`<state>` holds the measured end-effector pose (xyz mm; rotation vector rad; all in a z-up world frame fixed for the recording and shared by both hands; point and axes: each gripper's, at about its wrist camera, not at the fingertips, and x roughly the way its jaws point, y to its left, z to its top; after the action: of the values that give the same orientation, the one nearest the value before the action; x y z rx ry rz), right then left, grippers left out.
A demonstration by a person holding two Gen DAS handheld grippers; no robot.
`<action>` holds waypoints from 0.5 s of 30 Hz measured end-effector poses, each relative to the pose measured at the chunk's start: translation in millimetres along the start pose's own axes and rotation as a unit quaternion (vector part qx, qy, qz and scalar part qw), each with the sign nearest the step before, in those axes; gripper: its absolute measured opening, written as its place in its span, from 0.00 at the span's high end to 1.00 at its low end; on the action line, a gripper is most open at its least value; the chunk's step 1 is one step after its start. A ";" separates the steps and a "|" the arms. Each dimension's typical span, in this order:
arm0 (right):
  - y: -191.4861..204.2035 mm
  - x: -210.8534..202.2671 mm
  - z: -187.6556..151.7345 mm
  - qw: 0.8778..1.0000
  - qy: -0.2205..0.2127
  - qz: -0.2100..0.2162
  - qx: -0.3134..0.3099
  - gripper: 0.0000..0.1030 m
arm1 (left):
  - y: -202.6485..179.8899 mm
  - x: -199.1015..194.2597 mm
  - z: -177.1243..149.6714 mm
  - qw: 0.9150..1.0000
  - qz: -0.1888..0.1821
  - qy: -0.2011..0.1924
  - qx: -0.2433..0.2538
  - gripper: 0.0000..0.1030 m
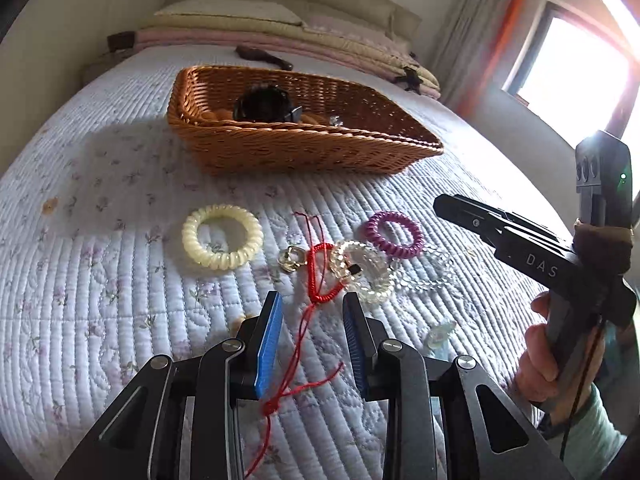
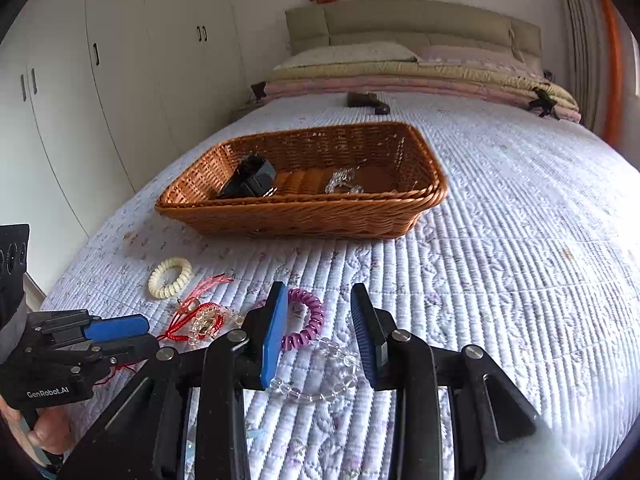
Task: Organize jewelry
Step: 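Grasp the red string charm with the left tool while the right tool grasps the purple coil hair tie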
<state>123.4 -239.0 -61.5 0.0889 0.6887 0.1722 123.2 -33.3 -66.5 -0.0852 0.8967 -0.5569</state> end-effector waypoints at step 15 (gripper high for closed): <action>3.8 43.0 0.4 0.998 0.068 -0.009 -0.011 0.84 | -4.8 29.5 15.2 0.999 0.027 0.032 0.001 0.76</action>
<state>155.8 -227.2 -87.5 0.0504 0.8226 0.1699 147.2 -54.4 -76.6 -0.0423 0.9590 -0.5130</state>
